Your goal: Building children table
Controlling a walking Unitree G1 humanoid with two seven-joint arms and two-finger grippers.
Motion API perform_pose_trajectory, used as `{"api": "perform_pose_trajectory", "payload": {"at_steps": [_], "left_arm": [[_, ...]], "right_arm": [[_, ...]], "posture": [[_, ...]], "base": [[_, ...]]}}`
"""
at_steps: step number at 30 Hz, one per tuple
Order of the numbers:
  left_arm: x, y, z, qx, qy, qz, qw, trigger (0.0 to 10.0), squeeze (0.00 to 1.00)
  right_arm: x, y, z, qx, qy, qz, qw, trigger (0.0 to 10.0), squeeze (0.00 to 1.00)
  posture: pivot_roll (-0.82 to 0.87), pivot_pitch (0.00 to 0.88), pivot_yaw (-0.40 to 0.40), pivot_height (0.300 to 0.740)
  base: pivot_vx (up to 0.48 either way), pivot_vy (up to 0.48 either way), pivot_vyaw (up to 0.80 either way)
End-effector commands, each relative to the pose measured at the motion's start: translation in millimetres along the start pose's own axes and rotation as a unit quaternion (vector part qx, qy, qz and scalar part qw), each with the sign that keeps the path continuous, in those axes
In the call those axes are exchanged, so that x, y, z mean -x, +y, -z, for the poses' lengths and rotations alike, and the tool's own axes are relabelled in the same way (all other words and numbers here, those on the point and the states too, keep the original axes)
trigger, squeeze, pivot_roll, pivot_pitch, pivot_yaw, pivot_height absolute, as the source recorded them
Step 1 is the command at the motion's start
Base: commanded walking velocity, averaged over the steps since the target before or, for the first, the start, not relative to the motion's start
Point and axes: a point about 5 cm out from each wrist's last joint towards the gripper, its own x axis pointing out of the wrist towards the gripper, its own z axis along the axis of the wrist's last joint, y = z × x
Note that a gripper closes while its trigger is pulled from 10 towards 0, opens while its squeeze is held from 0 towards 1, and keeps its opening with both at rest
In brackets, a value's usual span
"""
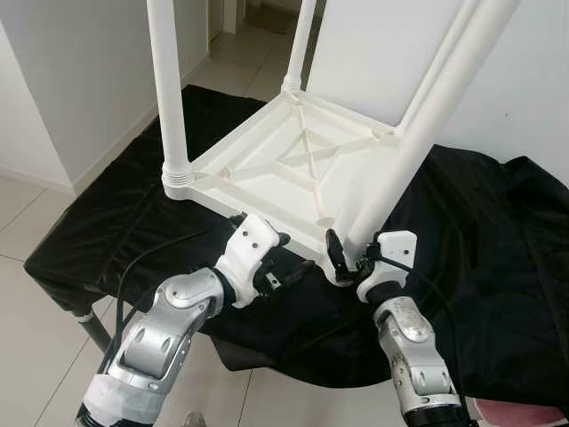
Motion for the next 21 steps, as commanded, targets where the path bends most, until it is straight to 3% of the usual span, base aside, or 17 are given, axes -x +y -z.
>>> {"api": "perform_pose_trajectory", "payload": {"at_steps": [1,2,10,21], "left_arm": [[-2.9,-4.5,0,0.001,-0.002,0.002,1.0,10.0,0.0],[-3.7,-5.4,-1,0.003,-0.003,0.007,1.0,10.0,0.0],[-3.7,-2.8,-1,0.002,-0.003,0.006,1.0,10.0,0.0],[-5.3,-3.7,-2,0.0,-0.006,0.006,1.0,10.0,0.0]], "right_arm": [[0.2,-5.1,0,-0.001,-0.001,-0.019,1.0,10.0,0.0],[-1.5,-11.3,1,0.014,0.009,-0.067,0.998,10.0,0.0],[-10.3,-27.6,3,0.042,0.033,-0.143,0.988,10.0,0.0],[-16.0,-26.9,12,0.062,0.068,-0.226,0.97,10.0,0.0]], "posture": [[0.1,0.029,-0.12,0.74],[0.09,0.04,-0.12,0.74],[0.09,0.042,-0.12,0.74],[0.09,0.031,-0.121,0.74]], "base": [[0.0,0.0,0.0],[0.0,0.0,0.0],[0.0,0.0,0.0],[0.0,0.0,0.0]]}}
